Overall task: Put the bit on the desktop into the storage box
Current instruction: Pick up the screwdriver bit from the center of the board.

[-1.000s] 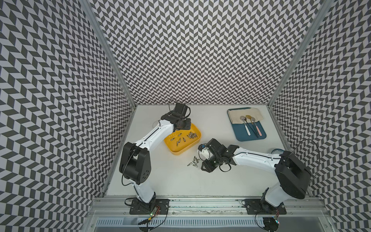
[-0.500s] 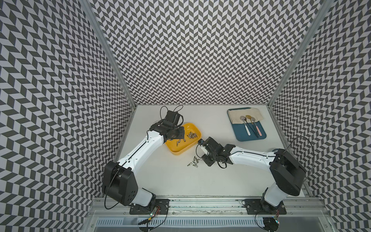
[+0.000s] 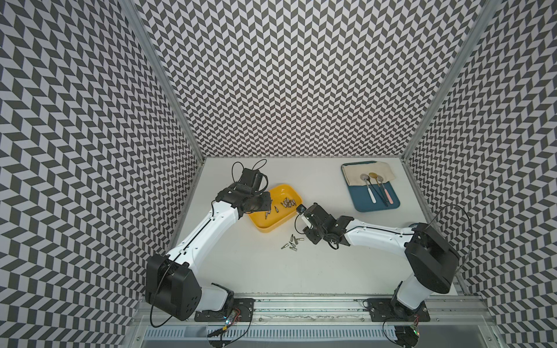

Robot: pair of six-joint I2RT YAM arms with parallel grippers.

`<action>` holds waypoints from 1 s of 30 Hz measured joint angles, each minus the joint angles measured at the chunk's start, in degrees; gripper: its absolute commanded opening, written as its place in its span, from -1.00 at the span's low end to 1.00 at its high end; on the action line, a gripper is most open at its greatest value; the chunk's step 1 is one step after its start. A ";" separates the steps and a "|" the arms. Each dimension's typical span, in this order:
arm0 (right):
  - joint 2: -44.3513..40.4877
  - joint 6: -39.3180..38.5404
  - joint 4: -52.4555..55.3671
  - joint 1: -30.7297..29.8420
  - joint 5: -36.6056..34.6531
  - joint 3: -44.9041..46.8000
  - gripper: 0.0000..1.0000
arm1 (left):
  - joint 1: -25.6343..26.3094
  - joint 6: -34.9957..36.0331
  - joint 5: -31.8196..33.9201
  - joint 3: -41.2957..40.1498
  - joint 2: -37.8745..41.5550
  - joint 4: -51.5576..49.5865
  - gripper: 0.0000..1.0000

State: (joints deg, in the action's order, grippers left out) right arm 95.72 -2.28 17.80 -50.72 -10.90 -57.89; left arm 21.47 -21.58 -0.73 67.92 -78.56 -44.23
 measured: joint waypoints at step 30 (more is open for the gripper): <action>8.55 -5.73 3.43 -1.68 8.37 -3.08 -0.03 | -1.27 -0.57 -1.73 -5.79 4.63 -1.07 0.00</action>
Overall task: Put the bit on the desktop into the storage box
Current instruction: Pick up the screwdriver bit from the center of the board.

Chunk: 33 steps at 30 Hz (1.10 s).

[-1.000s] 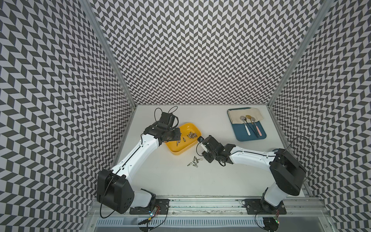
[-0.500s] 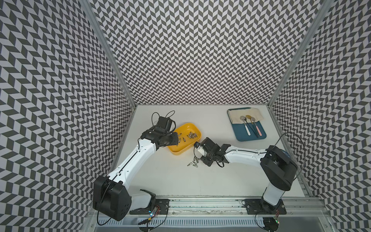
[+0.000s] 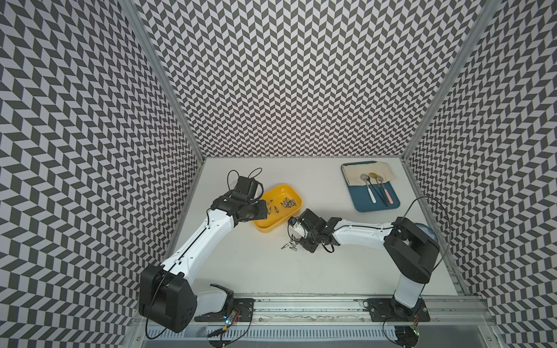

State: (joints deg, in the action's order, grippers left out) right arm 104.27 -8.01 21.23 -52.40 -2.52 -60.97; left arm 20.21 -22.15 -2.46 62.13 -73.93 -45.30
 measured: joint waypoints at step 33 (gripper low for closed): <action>2.71 0.96 2.47 -0.68 2.05 -4.11 -1.00 | -0.85 -0.02 -1.36 -5.57 4.46 -0.66 0.00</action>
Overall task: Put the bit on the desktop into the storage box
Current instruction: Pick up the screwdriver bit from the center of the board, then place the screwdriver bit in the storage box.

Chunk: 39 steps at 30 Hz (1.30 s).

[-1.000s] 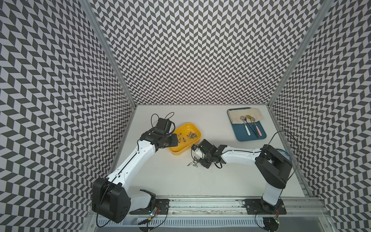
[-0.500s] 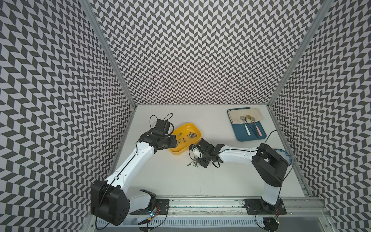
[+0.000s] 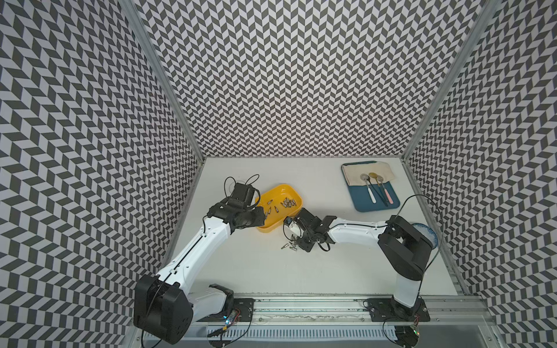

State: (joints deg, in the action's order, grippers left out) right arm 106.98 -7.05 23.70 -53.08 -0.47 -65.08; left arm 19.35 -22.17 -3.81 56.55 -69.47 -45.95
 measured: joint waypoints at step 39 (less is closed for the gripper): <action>29.40 5.18 16.22 8.98 9.55 -51.30 -1.00 | 7.32 -9.42 -4.98 -10.51 10.16 -0.50 0.01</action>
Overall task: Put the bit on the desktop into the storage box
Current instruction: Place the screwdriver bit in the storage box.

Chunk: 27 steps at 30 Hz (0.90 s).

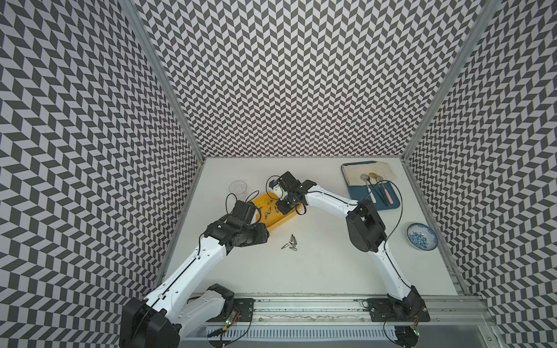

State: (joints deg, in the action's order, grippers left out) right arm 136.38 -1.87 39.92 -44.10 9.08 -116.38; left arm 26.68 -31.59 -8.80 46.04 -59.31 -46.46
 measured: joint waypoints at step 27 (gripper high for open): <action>3.10 -0.11 0.46 1.27 -0.52 -1.44 -0.46 | 15.13 -8.09 4.94 -5.27 -13.25 14.80 -0.01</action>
State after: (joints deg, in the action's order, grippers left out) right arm 139.48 -1.98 40.38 -42.83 8.56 -117.82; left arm 41.80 -39.68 -3.86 40.77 -72.55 -31.66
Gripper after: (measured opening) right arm 0.234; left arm 0.499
